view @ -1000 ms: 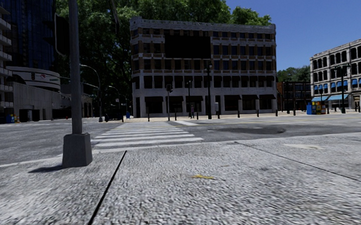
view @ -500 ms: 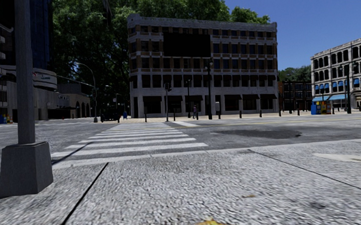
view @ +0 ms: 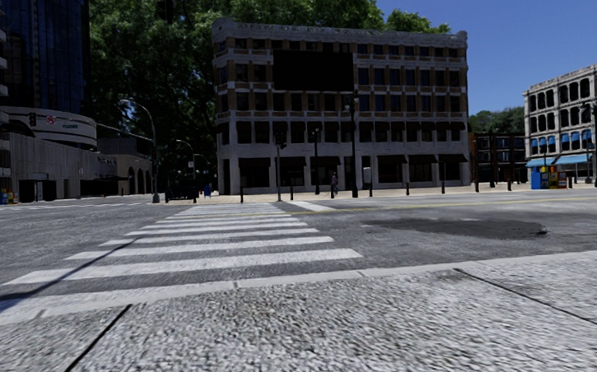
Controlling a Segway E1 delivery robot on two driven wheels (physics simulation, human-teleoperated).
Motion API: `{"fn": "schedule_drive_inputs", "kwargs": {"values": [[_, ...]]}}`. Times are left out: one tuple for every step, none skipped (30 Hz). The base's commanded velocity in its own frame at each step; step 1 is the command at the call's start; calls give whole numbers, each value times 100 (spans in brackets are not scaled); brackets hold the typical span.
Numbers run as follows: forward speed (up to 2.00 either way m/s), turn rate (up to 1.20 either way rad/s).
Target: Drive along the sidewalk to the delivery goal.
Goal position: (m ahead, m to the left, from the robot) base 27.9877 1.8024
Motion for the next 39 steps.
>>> {"fn": "schedule_drive_inputs", "kwargs": {"values": [[200,20],[200,20],[200,20],[200,20],[200,20],[200,20],[200,24],[200,26],[200,26],[200,26],[200,26],[200,26],[200,26],[200,26],[200,26],[200,26],[200,26],[200,26],[200,26],[200,26],[200,26],[200,26],[200,26],[200,26],[200,23],[200,21],[200,20],[200,20],[200,19],[191,15],[177,14],[155,13],[155,13],[138,13],[130,12],[128,9],[128,9],[127,9],[127,8]]}}
